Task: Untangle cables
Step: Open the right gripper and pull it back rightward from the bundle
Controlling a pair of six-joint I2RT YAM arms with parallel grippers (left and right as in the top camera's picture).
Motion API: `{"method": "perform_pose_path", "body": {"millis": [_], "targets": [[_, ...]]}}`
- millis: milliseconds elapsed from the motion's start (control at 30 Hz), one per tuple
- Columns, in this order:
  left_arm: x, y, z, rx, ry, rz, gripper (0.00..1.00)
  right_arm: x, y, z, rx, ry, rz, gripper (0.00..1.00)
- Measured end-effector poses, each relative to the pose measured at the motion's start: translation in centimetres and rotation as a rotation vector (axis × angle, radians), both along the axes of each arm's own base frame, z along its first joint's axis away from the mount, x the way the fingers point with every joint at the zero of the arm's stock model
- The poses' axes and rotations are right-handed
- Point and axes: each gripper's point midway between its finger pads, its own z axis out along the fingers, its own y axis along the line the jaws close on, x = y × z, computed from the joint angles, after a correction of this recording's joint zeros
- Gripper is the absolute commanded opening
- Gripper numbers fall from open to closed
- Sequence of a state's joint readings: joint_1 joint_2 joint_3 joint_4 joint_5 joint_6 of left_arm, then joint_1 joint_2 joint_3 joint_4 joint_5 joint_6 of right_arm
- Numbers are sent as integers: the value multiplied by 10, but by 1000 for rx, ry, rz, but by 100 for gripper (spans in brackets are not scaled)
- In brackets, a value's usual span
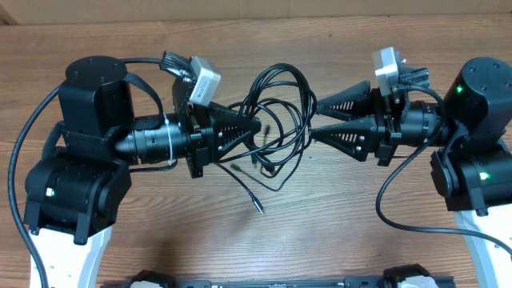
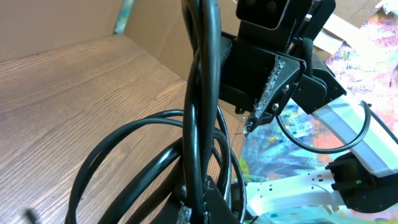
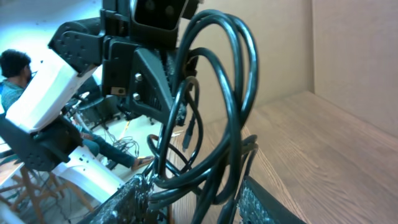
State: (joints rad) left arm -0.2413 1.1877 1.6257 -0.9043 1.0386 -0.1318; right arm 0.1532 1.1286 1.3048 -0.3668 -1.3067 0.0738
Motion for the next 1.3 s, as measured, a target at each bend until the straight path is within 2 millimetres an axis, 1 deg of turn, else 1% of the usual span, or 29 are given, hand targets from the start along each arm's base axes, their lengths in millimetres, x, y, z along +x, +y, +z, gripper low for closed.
{"method": "perform_pose_path", "body": {"millis": [133, 333, 367, 767, 867, 933, 967, 1067, 1167, 1200, 1233, 1300], "targets": [[2, -1, -1, -2, 6, -6, 4, -2, 0, 0, 2, 1, 14, 32], [1, -1, -1, -4, 7, -12, 4, -4, 0, 1, 4, -1, 24, 9], [1, -1, -1, -4, 7, -12, 4, -4, 0, 1, 4, -1, 25, 4], [2, -2, -2, -3, 12, -12, 4, -3, 0, 1, 3, -1, 20, 4], [2, -2, -3, -2, 17, -11, 4, 4, -2, -2, -4, 29, -23, 4], [2, -2, -4, 0, 23, -11, 4, 15, -9, -5, -8, 68, -90, 4], [2, -2, -4, 0, 23, -11, 4, 25, -16, -9, -12, 108, -149, 4], [2, -2, -4, 0, 25, -11, 4, 45, -37, -19, -20, 194, -276, 4], [2, -1, -4, 1, 27, -9, 4, 66, -67, -35, -33, 295, -436, 4], [2, -1, -5, 1, 28, -9, 4, 70, -76, -40, -36, 326, -476, 4], [2, -1, -5, 1, 28, -10, 4, 77, -91, -46, -38, 359, -543, 4], [2, -1, -5, 1, 27, -10, 4, 83, -108, -52, -38, 398, -619, 4]]}}
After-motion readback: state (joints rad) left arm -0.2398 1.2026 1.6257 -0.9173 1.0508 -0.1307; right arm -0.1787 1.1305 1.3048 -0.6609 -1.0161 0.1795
